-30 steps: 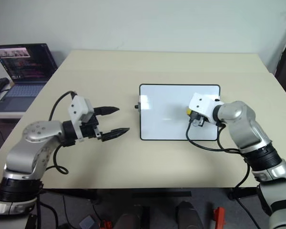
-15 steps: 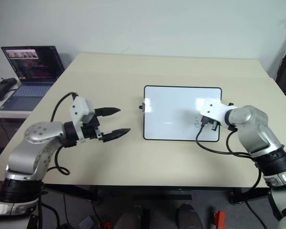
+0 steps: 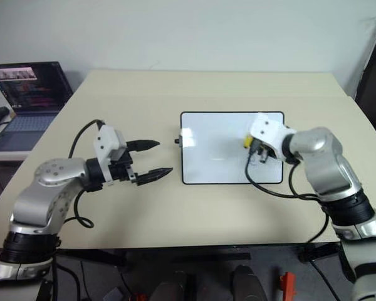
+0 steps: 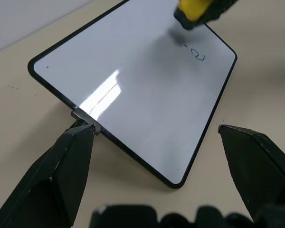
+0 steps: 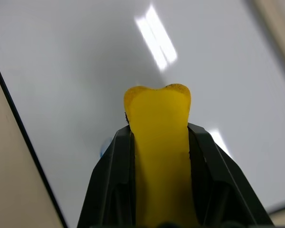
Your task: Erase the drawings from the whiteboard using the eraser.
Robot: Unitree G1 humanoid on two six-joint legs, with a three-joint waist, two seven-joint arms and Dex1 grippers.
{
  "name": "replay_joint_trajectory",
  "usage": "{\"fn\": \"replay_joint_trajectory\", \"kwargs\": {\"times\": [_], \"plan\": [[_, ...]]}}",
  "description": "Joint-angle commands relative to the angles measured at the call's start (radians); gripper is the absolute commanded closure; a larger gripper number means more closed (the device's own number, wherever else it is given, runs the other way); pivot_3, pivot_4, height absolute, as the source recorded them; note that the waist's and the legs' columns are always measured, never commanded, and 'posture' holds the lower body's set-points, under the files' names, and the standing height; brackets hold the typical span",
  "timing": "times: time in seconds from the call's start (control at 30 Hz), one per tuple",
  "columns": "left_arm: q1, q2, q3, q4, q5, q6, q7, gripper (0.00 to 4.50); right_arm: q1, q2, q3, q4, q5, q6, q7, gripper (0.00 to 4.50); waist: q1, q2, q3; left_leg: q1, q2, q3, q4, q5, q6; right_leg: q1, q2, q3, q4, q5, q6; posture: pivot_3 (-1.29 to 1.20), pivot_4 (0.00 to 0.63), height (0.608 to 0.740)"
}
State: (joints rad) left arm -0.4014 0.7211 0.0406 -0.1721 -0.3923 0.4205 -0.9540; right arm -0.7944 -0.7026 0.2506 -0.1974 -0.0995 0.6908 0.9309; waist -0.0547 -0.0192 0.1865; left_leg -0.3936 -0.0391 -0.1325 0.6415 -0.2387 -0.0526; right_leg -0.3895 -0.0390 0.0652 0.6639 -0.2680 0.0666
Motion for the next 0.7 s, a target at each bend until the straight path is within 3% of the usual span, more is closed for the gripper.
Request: {"fn": "replay_joint_trajectory", "kwargs": {"times": [0.03, 0.23, 0.7], "plan": [[-0.012, 0.004, 0.003, -0.016, 0.004, -0.017, -0.001, 0.0, -0.009, 0.016, 0.038, -0.022, -0.015, -0.005, -0.011, 3.43, 0.005, 0.0, 0.0, -0.001, 0.0, 0.0, 0.0, 0.0, 0.0, 0.0, 0.0, -0.001, -0.001, 0.0, 0.0, 0.0, 0.15, 0.74], [-0.003, 0.006, 0.01, -0.026, 0.003, -0.014, 0.001, 0.0, 0.005, 0.009, 0.133, 0.071, -0.095, -0.103, -0.033, 3.43, 0.022, 0.0, 0.0, -0.008, -0.001, 0.0, 0.0, -0.001, -0.001, -0.007, -0.001, -0.001, -0.003, 0.0, 0.0, 0.0, 0.15, 0.74], [0.014, 0.011, 0.013, -0.043, 0.006, -0.005, 0.012, 0.0, 0.026, -0.024, 0.189, 0.187, -0.237, -0.274, -0.032, 3.43, 0.021, 0.0, 0.0, -0.007, -0.001, 0.001, 0.0, -0.001, -0.001, -0.007, -0.001, -0.001, -0.001, 0.0, 0.0, 0.0, 0.15, 0.74]]}}
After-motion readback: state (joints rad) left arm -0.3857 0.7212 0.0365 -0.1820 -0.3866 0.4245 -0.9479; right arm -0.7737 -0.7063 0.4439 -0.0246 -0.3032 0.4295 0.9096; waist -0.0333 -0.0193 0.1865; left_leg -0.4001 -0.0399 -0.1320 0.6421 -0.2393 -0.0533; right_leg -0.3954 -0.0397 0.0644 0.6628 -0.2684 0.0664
